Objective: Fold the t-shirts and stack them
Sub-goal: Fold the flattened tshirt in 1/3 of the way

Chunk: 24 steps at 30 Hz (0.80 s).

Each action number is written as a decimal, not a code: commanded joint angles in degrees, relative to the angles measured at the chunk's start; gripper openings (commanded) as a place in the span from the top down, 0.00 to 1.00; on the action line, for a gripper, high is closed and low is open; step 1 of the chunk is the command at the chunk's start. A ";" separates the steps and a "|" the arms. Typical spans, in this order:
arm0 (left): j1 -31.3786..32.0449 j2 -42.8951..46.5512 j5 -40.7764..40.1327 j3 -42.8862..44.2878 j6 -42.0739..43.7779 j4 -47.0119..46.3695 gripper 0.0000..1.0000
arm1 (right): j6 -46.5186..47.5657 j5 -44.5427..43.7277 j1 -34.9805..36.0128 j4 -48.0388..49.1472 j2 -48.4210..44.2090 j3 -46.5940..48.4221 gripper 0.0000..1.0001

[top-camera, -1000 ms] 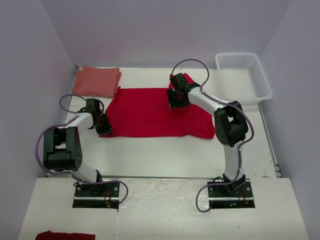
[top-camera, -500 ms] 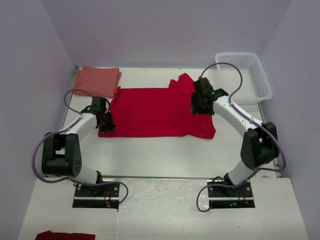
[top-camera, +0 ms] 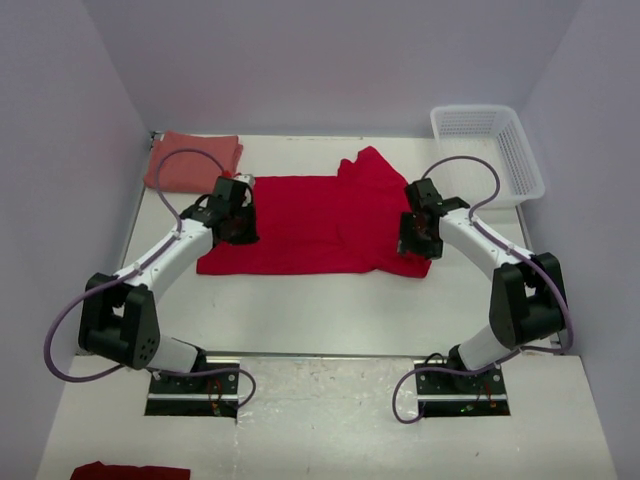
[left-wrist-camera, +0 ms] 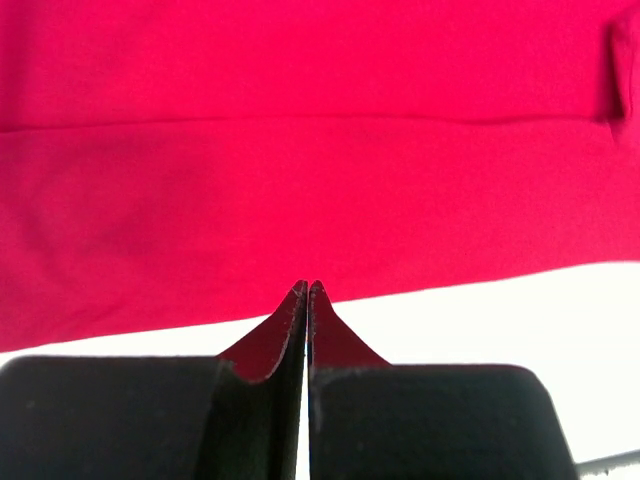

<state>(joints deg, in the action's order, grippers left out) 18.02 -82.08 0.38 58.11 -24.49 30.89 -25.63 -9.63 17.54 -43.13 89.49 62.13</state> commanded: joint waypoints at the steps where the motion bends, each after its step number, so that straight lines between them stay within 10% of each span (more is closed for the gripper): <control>1: 2.45 -2.81 2.69 1.66 -0.73 -0.39 1.00 | -2.05 1.54 -0.40 -0.11 -0.90 -1.83 0.42; 24: 3.51 -9.94 3.75 -1.42 -0.21 -4.70 1.00 | -2.85 -0.22 -2.77 -0.02 1.29 -3.24 0.51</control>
<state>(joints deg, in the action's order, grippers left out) 21.43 -91.31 3.64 56.84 -24.91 28.01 -28.29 -8.47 15.25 -43.16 89.89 56.31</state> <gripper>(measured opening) 0.002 0.493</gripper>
